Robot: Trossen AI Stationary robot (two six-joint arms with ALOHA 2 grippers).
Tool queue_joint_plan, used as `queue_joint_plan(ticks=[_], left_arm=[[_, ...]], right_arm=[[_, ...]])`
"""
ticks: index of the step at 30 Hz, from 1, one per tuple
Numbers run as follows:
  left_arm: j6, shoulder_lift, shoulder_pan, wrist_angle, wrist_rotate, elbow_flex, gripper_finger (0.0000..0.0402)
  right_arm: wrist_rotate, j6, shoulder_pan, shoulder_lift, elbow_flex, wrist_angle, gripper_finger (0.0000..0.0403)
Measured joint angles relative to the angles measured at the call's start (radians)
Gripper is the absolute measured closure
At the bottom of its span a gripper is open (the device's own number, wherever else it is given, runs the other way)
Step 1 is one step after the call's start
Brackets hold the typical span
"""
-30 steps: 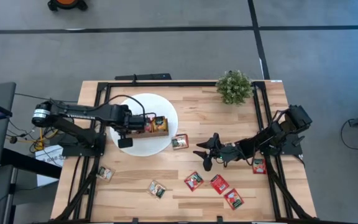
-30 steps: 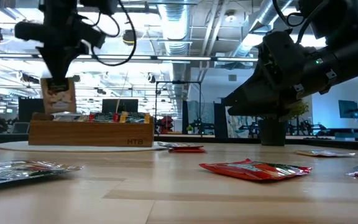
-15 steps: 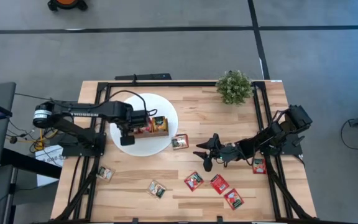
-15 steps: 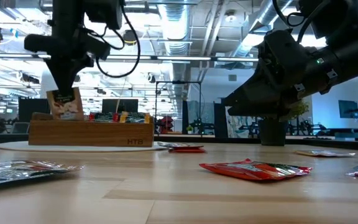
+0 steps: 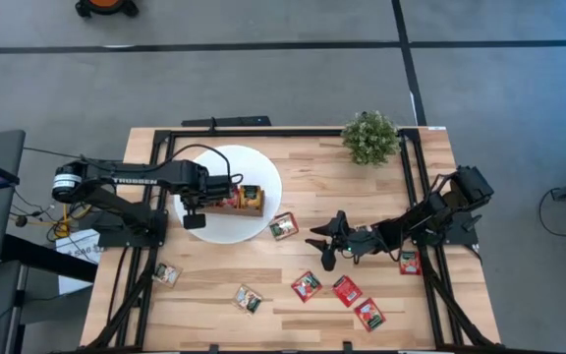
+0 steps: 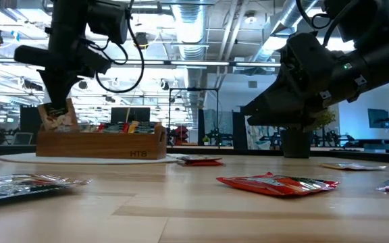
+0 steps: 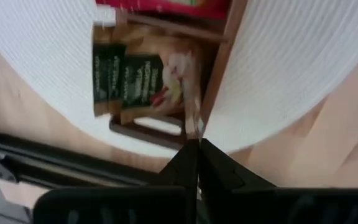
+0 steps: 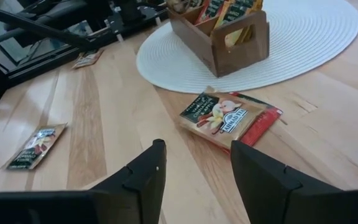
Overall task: Pick & Place Tea
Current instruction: Put the brown tea bag into the left section of the wooden organizer, then put the red tea bag into the middle section of the wooden organizer
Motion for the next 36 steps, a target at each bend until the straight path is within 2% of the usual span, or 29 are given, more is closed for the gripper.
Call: queue_joint_plan(ticks=[10,16,24,29,36], left_arm=[[0.062,0.015,0.0,0.048,0.009,0.002,0.0401],[0.085,0.09,0.0,0.068,-0.097,0.003,0.0401],[0.071,0.137,0.0,0.064,-0.122,0.006,0.0395],[0.045,0.133,0.0,0.057,-0.149,0.056,0.0355],[0.013,0.131,-0.001,0.009,-0.207,0.134,0.027]], right_arm=[[-0.001,0.0,-0.006,0.0,0.0,0.0,0.0234],[-0.001,0.0,-0.006,0.0,0.0,0.0,0.0235],[-0.003,0.0,-0.006,0.0,0.0,0.0,0.0236],[-0.003,0.0,-0.006,0.0,0.0,0.0,0.0234],[-0.003,0.0,-0.006,0.0,0.0,0.0,0.0236]])
